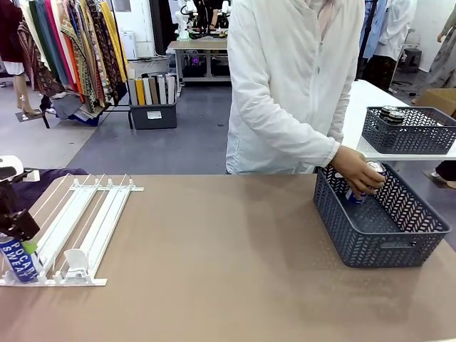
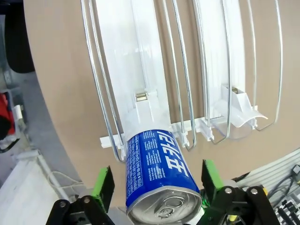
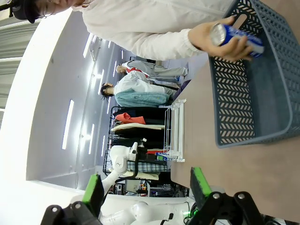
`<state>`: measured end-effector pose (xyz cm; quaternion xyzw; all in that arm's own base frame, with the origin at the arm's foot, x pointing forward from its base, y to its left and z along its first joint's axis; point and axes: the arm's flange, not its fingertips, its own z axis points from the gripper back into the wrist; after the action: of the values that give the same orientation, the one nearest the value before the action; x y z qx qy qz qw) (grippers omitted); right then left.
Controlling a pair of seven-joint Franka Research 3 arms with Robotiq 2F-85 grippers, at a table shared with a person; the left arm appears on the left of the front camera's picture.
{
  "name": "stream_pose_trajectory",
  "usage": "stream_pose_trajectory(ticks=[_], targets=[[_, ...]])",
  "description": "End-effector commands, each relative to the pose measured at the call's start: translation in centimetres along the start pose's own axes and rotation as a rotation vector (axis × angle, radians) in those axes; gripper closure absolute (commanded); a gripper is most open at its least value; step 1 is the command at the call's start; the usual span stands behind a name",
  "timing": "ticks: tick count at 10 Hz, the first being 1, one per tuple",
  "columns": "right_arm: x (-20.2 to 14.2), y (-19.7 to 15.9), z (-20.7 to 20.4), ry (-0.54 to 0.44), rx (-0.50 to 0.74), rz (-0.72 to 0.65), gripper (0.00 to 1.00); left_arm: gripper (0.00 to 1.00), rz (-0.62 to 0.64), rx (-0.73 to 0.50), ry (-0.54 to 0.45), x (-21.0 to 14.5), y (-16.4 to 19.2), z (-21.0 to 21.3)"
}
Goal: Retrieve and store the cans from the dispenser.
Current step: Pick up one can from the Automatic Can Dispenser and place it in the middle of the table.
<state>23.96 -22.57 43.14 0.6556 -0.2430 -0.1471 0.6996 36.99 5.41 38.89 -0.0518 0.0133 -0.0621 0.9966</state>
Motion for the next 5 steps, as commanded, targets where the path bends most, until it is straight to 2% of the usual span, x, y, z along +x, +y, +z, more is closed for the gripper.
stream_pose_trajectory(ticks=[1,5], targets=[[0.15,0.18,0.0,-0.003,0.013,0.024,0.0,1.0,-0.003,0.016,0.006,-0.1,-0.29,0.21],[0.15,0.18,0.0,-0.003,0.013,0.024,0.0,1.0,0.017,0.047,-0.026,-0.32,-0.15,0.82]])
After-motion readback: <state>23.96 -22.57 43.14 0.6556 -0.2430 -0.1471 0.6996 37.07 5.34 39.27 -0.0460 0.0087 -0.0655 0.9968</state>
